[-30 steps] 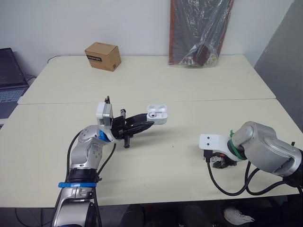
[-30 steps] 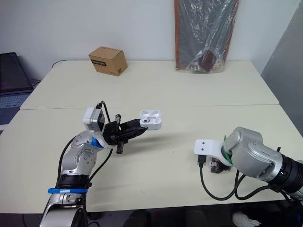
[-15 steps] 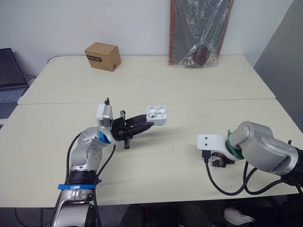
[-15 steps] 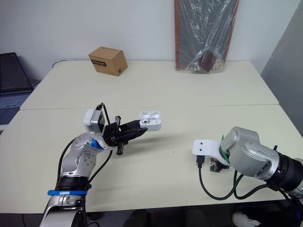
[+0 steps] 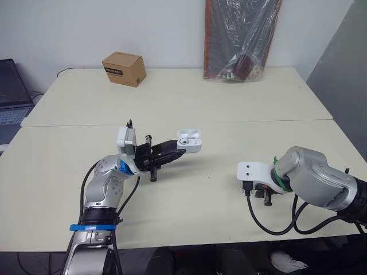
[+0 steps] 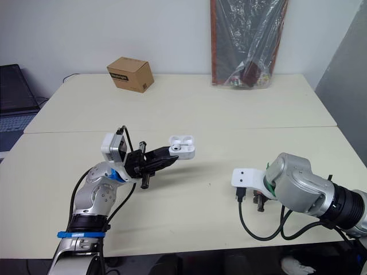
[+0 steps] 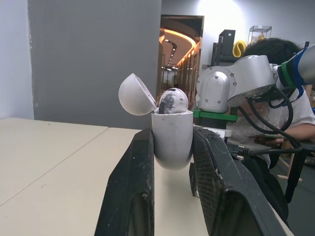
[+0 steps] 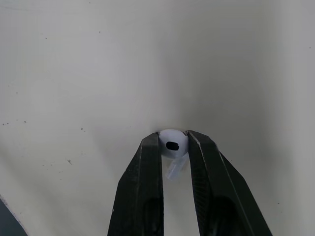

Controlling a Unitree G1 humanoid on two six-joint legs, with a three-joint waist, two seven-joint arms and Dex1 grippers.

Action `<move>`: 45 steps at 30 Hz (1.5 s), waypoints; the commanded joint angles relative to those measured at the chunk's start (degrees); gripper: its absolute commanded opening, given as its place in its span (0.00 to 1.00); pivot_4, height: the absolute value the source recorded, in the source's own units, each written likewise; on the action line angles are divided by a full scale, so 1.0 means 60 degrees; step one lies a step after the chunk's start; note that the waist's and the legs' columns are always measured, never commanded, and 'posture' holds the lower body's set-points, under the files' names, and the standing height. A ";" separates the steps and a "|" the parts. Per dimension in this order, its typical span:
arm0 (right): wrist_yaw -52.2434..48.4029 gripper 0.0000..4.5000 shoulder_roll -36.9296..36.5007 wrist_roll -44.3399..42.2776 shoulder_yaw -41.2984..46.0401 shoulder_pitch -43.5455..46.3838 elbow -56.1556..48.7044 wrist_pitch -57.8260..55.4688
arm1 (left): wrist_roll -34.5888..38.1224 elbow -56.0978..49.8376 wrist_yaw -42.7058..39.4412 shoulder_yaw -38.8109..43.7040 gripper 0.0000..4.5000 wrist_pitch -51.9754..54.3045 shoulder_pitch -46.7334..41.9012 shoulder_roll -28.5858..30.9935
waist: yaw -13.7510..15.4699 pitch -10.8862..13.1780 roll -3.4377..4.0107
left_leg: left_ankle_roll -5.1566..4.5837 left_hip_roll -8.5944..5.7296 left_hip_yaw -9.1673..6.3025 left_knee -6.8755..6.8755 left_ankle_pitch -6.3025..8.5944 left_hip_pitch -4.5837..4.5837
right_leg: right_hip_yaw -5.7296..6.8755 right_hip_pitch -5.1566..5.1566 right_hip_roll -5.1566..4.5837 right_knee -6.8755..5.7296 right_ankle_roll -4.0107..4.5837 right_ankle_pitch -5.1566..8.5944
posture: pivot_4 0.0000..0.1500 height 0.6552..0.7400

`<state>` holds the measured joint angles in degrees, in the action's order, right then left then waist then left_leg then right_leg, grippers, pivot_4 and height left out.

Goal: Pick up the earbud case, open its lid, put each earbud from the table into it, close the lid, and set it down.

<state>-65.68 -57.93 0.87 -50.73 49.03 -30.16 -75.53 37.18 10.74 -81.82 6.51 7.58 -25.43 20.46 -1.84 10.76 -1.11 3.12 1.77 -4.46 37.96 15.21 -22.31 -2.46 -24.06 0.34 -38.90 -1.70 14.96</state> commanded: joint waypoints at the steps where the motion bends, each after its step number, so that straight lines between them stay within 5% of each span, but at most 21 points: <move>1: 0.0212 0.08 0.0052 -0.0100 -0.0110 0.0055 0.0019 -0.0043 | 0.0153 -0.0323 -0.0007 0.0034 0.18 -0.0048 -0.0104 0.0037 | 0.0000 0.0000 -0.0001 | 0.0000 0.0000 0.0000 0.0000 0.0000 0.0001 | 0.0000 0.0000 0.0000 0.0000 0.0000 0.0000 | 1.00 1.00; 7: 0.0626 0.08 0.0387 -0.0890 0.2098 -0.0685 -0.0506 -0.0086 | 0.0204 -0.0180 -0.0035 0.0131 0.18 -0.0021 -0.0160 0.0083 | 0.0002 0.0000 -0.0001 | 0.0000 0.0000 0.0002 -0.0001 0.0000 0.0003 | -0.0002 0.0000 0.0000 -0.0002 0.0000 0.0000 | 1.00 1.00; 14: 0.2854 0.08 0.3170 -0.1771 0.6768 -0.3507 -0.2047 0.1926 | 0.0145 0.0384 -0.0340 0.0186 0.18 -0.0085 -0.0386 0.0221 | 0.0025 0.0000 -0.0001 | 0.0000 0.0001 -0.0005 -0.0003 0.0000 -0.0015 | 0.0001 -0.0006 0.0003 -0.0002 0.0000 0.0001 | 1.00 1.00; 21: 0.3778 0.08 0.5754 -0.3744 0.9110 -0.2731 -0.2814 0.0942 | 0.0010 0.1125 -0.0709 0.0210 0.18 -0.0323 -0.0668 0.0307 | -0.0016 0.0000 0.0000 | 0.0000 -0.0001 -0.0002 -0.0004 0.0000 -0.0003 | -0.0001 -0.0001 0.0004 -0.0009 0.0001 -0.0001 | 1.00 1.00; 30: 0.5597 0.08 0.7136 -0.4397 0.9158 -0.1204 -0.2228 -0.0318 | -0.0154 0.1505 -0.0650 0.0119 0.18 -0.0699 -0.0942 0.0036 | -0.0006 0.0000 0.0002 | -0.0002 0.0003 -0.0005 -0.0011 -0.0001 -0.0007 | 0.0000 -0.0003 0.0008 -0.0008 0.0051 -0.0028 | 1.00 1.00; 45: 0.6997 0.08 0.7586 -0.4861 0.8733 -0.0896 -0.1733 -0.0622 | -0.0039 0.1415 -0.0292 0.0211 0.18 -0.0714 -0.1150 -0.0282 | -0.0017 0.0000 0.0002 | -0.0003 0.0003 -0.0007 -0.0013 -0.0001 -0.0010 | 0.0000 -0.0008 0.0007 -0.0011 0.0049 -0.0027 | 1.00 1.00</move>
<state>-24.30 -12.44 -27.76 1.60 42.37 -39.70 -79.63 36.16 20.81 -83.86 7.01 3.40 -31.52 18.87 -1.94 10.77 -1.10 3.10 1.79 -4.50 37.88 15.21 -22.37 -2.46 -24.11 0.39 -38.96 -1.42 14.81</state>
